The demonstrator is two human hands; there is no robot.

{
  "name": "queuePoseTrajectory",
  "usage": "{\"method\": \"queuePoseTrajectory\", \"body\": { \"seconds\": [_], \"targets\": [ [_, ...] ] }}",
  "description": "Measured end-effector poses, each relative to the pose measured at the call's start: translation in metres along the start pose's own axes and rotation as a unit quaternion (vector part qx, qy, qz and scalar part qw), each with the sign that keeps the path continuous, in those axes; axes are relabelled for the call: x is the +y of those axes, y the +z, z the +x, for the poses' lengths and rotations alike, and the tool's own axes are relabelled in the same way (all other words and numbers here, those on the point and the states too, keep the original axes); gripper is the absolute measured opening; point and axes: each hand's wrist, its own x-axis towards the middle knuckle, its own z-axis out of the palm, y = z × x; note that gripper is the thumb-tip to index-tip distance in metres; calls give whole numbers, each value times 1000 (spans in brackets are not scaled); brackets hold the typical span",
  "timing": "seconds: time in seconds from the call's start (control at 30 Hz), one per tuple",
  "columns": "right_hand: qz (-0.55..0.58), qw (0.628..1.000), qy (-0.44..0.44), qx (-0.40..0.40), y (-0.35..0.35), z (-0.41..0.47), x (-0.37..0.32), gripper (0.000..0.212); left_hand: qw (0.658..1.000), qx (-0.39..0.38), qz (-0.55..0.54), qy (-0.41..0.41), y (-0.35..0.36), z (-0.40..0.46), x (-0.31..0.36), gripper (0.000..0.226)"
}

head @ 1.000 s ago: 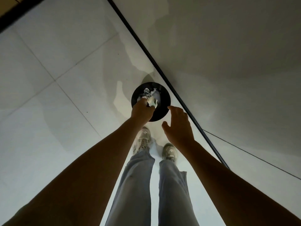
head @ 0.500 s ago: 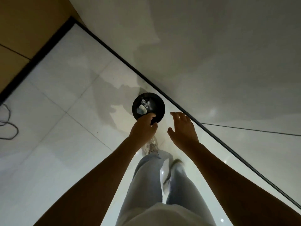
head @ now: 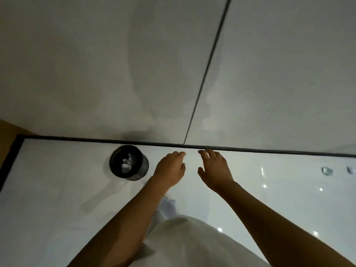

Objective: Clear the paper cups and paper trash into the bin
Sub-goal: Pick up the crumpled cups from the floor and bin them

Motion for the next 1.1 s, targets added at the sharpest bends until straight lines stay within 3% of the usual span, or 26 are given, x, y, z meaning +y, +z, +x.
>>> {"method": "queuePoseTrajectory", "body": {
  "seconds": [0.2,0.5,0.8,1.1],
  "targets": [
    [60,980,178,60,-1,-153,147,57,971,-70,132,185,78,-39,174,41],
    [160,905,382,98,33,-337,275,55,870,-149,276,380,177,-88,358,35],
    [258,811,511,124,52,-407,380,54,789,-242,323,464,262,-67,500,36],
    [319,720,593,166,22,-422,548,53,724,-289,367,508,333,9,674,40]
  ]
}}
